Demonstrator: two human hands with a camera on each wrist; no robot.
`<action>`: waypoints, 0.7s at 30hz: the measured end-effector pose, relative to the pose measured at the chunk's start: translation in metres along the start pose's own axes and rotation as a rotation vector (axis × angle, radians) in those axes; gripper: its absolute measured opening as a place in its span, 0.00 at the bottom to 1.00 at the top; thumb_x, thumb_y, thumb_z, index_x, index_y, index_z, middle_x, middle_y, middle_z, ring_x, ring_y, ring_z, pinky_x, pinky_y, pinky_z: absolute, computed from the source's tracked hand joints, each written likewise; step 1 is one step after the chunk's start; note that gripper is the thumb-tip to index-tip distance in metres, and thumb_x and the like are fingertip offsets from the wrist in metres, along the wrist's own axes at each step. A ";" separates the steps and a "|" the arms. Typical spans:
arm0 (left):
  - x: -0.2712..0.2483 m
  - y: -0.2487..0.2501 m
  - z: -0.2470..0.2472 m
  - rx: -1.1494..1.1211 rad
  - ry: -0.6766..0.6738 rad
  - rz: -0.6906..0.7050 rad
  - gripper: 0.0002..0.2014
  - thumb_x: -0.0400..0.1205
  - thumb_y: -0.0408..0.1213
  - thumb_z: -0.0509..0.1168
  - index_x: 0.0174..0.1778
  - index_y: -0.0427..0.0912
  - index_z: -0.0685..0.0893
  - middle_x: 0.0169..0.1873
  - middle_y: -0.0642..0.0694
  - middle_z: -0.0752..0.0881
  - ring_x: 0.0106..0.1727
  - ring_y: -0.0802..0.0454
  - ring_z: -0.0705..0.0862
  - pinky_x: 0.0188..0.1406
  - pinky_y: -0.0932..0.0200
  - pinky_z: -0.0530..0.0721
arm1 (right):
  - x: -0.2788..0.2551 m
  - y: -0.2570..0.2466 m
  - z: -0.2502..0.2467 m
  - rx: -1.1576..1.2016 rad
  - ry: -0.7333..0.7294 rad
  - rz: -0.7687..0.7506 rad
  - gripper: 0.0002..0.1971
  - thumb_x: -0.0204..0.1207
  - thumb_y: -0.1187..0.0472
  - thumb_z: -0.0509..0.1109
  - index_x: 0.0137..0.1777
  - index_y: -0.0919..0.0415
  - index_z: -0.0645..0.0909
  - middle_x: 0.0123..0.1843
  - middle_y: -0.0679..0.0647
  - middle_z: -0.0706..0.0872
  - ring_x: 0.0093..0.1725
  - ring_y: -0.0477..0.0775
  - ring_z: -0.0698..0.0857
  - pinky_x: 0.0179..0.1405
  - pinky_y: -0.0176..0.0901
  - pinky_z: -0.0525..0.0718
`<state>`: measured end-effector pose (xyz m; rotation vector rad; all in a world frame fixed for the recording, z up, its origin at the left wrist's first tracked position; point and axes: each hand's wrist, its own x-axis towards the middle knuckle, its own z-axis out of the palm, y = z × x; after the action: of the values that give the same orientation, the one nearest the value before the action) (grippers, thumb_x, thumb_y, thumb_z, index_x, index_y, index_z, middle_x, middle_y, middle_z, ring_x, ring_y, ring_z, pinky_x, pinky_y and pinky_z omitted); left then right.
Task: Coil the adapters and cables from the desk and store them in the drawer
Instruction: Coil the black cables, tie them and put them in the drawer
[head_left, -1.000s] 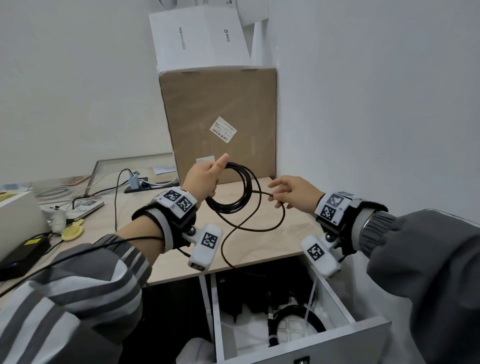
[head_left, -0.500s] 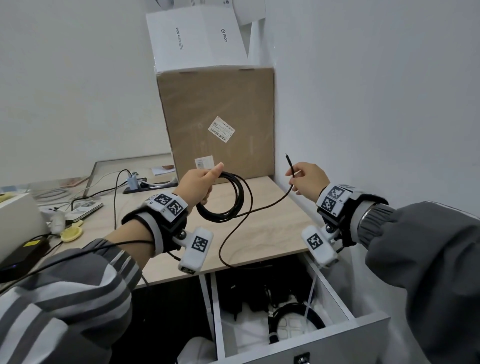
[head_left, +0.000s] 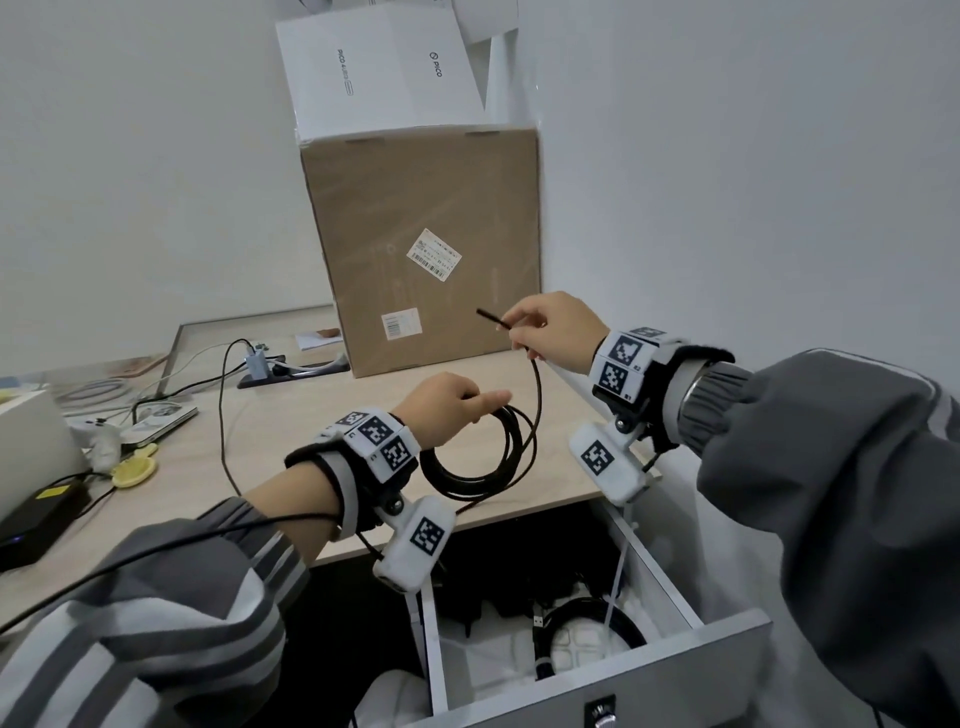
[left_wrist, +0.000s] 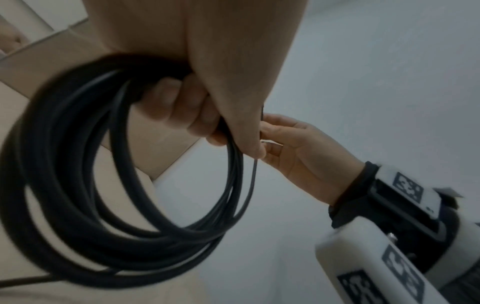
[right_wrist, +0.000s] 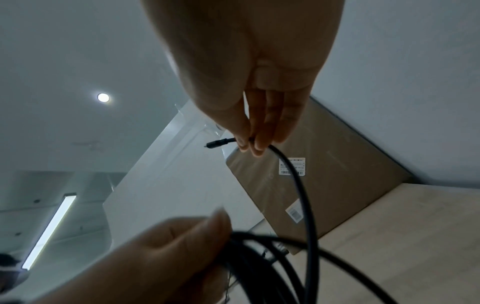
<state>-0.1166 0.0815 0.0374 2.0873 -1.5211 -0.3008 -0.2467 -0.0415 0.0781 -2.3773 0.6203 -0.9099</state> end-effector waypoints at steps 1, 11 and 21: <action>0.001 0.000 0.000 -0.058 0.029 -0.014 0.25 0.81 0.60 0.62 0.29 0.41 0.77 0.25 0.45 0.73 0.25 0.48 0.70 0.28 0.58 0.70 | -0.002 0.001 0.002 -0.029 -0.019 -0.004 0.08 0.76 0.65 0.67 0.51 0.57 0.86 0.37 0.50 0.88 0.30 0.45 0.83 0.36 0.32 0.81; 0.002 0.007 0.002 -0.437 0.068 -0.108 0.28 0.80 0.66 0.56 0.35 0.41 0.79 0.23 0.50 0.66 0.22 0.54 0.63 0.20 0.63 0.62 | -0.017 0.009 0.021 -0.019 -0.084 -0.031 0.04 0.73 0.61 0.73 0.44 0.55 0.90 0.34 0.43 0.86 0.34 0.38 0.81 0.40 0.32 0.74; 0.006 0.008 0.002 -0.770 0.140 -0.148 0.18 0.86 0.47 0.53 0.31 0.44 0.72 0.17 0.52 0.63 0.17 0.56 0.57 0.17 0.66 0.54 | -0.026 0.011 0.033 0.252 -0.173 0.018 0.14 0.79 0.52 0.69 0.58 0.58 0.86 0.51 0.51 0.90 0.54 0.48 0.87 0.62 0.43 0.81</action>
<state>-0.1218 0.0741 0.0405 1.5539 -0.9492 -0.6594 -0.2431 -0.0253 0.0381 -2.1902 0.4319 -0.7183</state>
